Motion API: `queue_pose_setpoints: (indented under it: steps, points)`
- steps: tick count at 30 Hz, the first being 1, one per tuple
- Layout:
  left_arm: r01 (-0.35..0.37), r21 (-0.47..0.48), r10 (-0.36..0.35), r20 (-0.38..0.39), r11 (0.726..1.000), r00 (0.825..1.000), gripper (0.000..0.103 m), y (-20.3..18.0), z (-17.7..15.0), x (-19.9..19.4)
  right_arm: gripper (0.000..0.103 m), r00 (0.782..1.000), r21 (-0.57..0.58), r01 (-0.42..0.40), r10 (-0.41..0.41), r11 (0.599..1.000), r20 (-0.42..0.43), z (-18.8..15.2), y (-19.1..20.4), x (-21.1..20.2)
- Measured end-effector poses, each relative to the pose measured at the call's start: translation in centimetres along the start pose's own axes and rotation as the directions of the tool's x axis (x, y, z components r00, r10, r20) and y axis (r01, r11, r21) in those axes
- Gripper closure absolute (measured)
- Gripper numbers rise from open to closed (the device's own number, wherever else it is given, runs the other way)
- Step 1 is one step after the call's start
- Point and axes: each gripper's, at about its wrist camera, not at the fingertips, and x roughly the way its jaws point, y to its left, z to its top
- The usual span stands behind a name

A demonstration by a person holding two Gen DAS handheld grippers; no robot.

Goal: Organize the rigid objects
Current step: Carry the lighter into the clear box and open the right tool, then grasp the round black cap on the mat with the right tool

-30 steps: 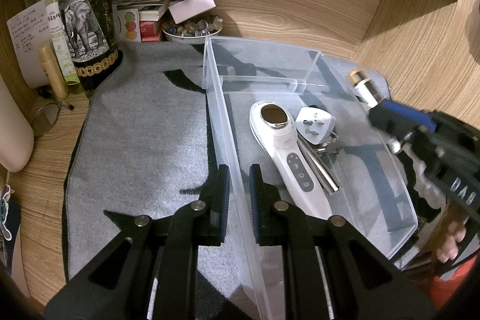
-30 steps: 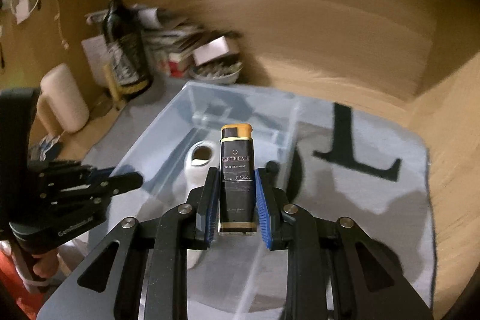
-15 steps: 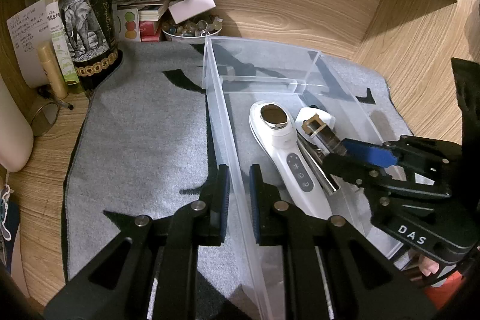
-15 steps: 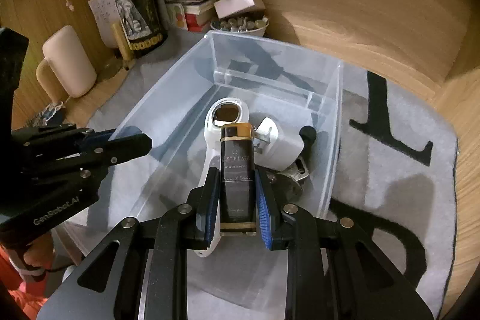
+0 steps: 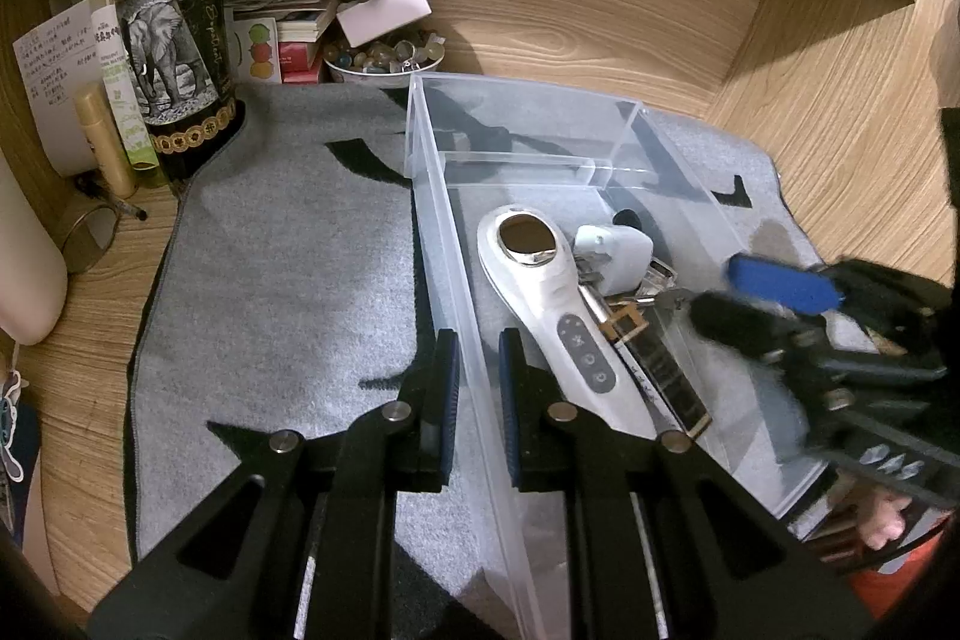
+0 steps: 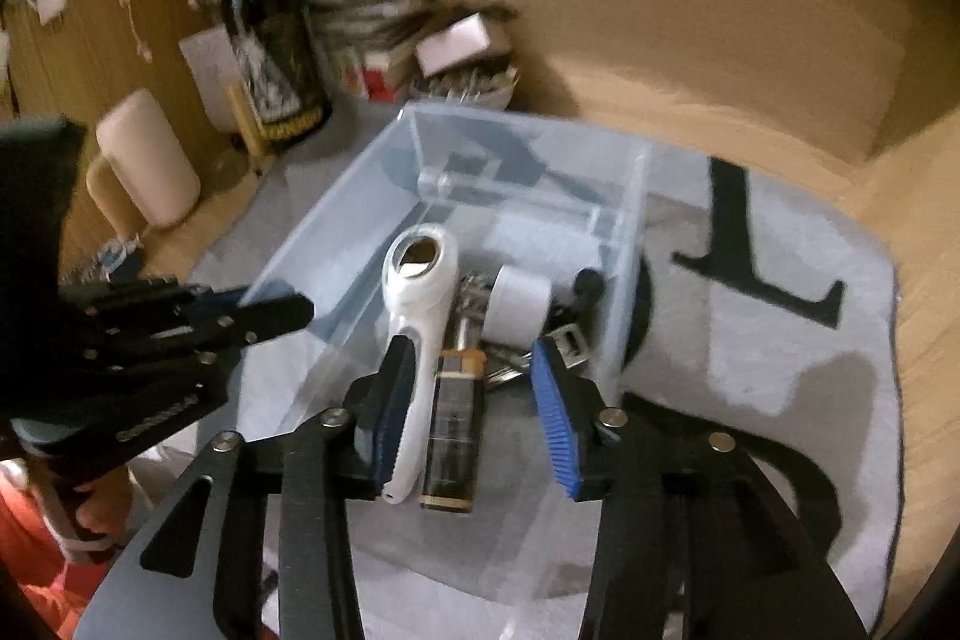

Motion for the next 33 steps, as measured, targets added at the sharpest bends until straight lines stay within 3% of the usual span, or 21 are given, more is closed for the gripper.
queue_pose_setpoints:
  steps: [5,11,16,25,33]
  points:
    - [0.001,-0.001,-0.001,0.000,1.000,1.000,0.090,0.0,0.0,0.0,0.053,0.994,0.063,0.063,-0.068,0.996,0.088,-0.6,-2.0,-3.5]
    - [0.001,-0.001,-0.001,0.000,1.000,1.000,0.090,0.0,0.0,0.0,0.051,0.971,0.173,0.183,-0.205,0.968,0.121,-2.6,-5.2,-6.7]
    - [0.000,0.000,0.000,0.001,1.000,1.000,0.090,0.0,0.0,-0.1,0.051,0.963,0.247,0.236,-0.259,0.940,0.066,-5.5,-7.7,-7.4]
    - [0.001,0.000,-0.001,0.001,1.000,1.000,0.090,0.0,0.0,-0.1,0.051,0.953,0.268,0.303,-0.289,0.915,-0.089,-10.5,-8.5,-6.5]
    - [0.001,0.000,-0.001,0.001,1.000,1.000,0.090,0.0,0.0,0.0,0.051,0.951,0.289,0.301,-0.266,0.909,-0.155,-12.9,-8.4,-6.6]
